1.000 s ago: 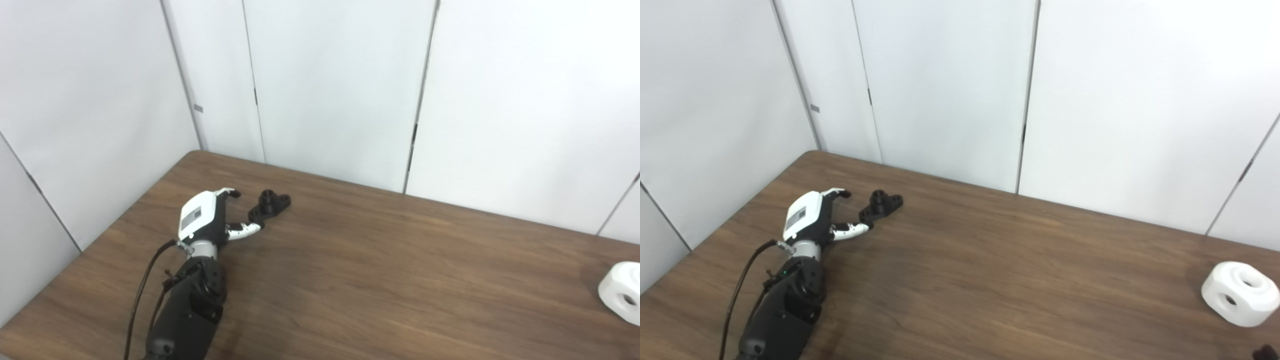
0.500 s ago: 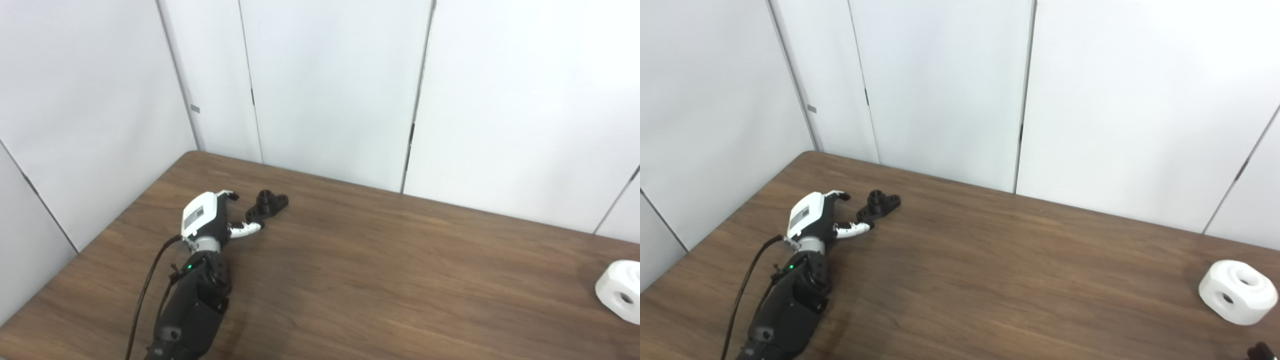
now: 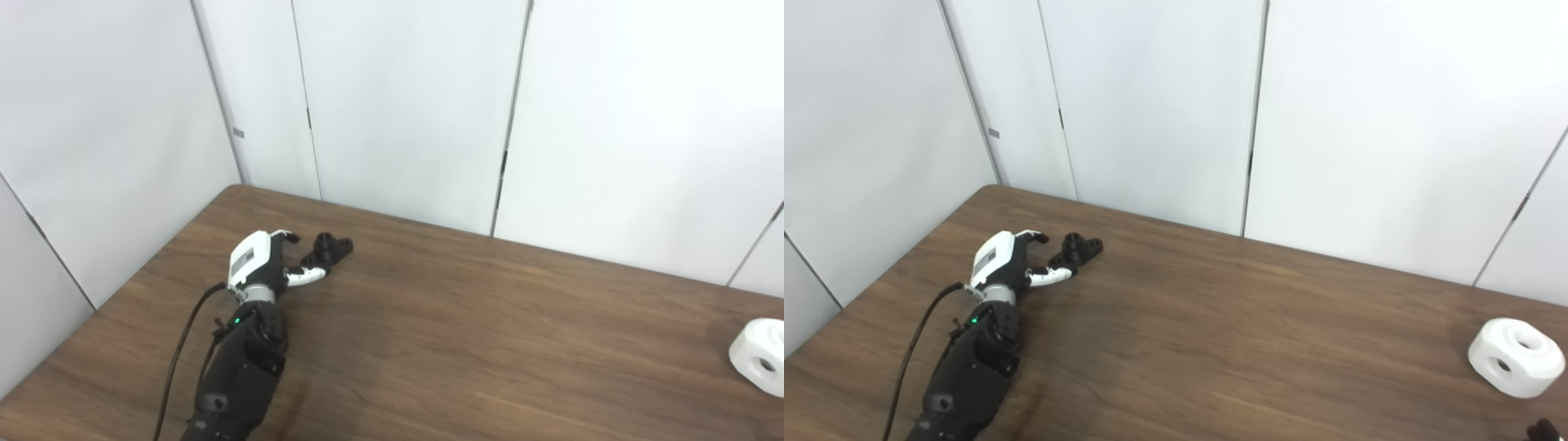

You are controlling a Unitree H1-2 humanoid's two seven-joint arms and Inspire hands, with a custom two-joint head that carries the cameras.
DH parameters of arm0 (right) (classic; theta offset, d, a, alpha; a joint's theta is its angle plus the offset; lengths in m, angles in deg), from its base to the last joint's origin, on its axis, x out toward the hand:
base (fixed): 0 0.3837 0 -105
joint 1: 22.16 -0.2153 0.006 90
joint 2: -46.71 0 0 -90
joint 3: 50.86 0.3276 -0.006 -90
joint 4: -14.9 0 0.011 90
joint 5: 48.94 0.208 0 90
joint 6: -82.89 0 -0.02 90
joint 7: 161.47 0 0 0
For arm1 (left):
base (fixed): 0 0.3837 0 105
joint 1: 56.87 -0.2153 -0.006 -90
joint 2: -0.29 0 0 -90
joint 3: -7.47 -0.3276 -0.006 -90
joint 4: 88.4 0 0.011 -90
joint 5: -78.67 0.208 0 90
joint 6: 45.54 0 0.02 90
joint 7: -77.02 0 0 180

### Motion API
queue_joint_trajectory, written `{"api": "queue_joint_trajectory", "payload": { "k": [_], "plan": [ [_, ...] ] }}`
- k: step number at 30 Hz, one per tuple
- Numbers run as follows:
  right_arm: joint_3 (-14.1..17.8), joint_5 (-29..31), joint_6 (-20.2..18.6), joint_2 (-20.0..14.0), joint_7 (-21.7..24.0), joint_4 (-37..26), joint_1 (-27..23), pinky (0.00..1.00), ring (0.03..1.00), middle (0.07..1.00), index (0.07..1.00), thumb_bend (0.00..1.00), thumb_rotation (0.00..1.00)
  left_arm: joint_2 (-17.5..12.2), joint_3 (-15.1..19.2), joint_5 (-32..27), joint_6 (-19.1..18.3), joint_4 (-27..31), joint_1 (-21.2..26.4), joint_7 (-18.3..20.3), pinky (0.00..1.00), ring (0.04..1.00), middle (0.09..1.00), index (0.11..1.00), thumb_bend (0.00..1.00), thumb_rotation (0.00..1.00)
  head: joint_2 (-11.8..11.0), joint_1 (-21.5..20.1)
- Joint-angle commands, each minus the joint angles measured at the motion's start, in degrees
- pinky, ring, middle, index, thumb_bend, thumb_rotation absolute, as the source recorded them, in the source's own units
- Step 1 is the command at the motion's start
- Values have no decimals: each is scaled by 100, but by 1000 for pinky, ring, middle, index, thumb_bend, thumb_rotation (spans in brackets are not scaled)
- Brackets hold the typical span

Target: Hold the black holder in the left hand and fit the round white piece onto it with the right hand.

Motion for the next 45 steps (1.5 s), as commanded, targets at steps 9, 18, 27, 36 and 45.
{"api": "queue_joint_trajectory", "payload": {
  "k": [9,18,27,36,45],
  "plan": [
    [-64,44,-53,93,-24,-46,122,1000,1000,1000,1000,540,1000,18,267,648,-8,-137,467,183,907,920,875,757,820,292,20,2],
    [-67,15,-49,83,-36,-52,138,1000,1000,1000,1000,536,1000,-52,121,530,-6,-293,497,98,922,924,879,748,821,288,57,-32],
    [-75,7,-89,96,-86,-147,168,1000,1000,1000,1000,522,1000,-187,-101,393,-2,-464,519,-73,938,924,874,738,825,279,101,-60],
    [-87,-12,-205,110,-137,-251,198,1000,1000,1000,1000,519,1000,-315,-357,189,51,-638,527,-209,926,911,855,694,836,262,133,-79],
    [-92,19,-152,101,-122,-212,193,1000,1000,1000,1000,514,1000,-428,-554,43,20,-679,552,-199,923,911,850,679,814,271,147,-78]
  ]
}}
